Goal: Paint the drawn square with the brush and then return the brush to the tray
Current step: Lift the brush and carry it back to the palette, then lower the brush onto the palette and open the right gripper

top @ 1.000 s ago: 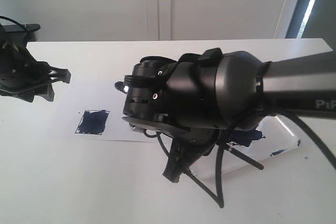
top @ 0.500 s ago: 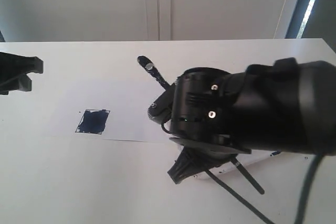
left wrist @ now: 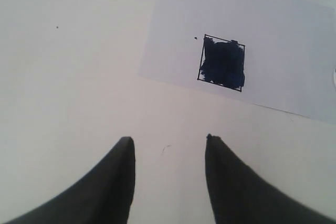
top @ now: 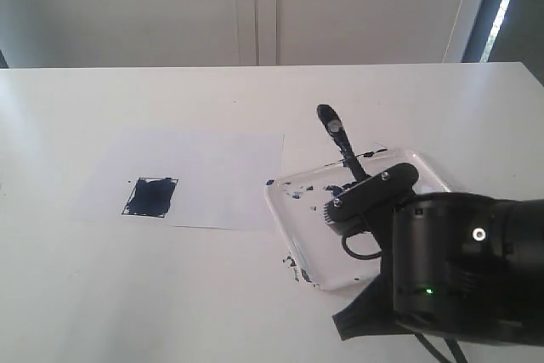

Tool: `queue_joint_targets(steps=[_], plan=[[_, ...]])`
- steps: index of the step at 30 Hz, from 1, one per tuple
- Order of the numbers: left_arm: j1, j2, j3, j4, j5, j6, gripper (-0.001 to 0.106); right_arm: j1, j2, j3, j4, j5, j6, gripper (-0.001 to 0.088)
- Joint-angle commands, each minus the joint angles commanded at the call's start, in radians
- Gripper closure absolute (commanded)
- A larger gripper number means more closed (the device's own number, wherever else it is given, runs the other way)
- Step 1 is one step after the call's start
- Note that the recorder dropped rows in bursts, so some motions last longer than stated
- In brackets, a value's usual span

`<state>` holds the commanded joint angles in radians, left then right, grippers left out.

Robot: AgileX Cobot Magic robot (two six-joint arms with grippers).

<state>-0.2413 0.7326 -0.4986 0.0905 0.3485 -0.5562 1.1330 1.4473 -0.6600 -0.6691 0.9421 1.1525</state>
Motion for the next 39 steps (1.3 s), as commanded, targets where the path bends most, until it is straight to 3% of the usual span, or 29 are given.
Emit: queue_joint_targets(steps=[8, 15, 31, 35, 39], plan=[[0.0, -0.172, 0.179, -0.09, -0.062, -0.001, 0.057, 0.0, 0.0, 0.09, -0.015, -0.05, 0.135, 0.0868], [-0.002, -0.273, 0.293, -0.131, -0.094, -0.001, 0.057, 0.0, 0.006, 0.093, -0.042, -0.058, 0.137, 0.0868], [-0.002, -0.301, 0.313, -0.138, -0.074, -0.001, 0.057, 0.0, 0.151, 0.093, -0.039, -0.1, 0.133, 0.0856], [-0.002, -0.301, 0.313, -0.138, -0.057, -0.001, 0.057, 0.0, 0.151, 0.095, -0.041, -0.111, 0.133, 0.0723], [-0.002, -0.301, 0.313, -0.138, -0.063, -0.001, 0.057, 0.0, 0.151, 0.095, -0.039, -0.133, 0.133, 0.0466]])
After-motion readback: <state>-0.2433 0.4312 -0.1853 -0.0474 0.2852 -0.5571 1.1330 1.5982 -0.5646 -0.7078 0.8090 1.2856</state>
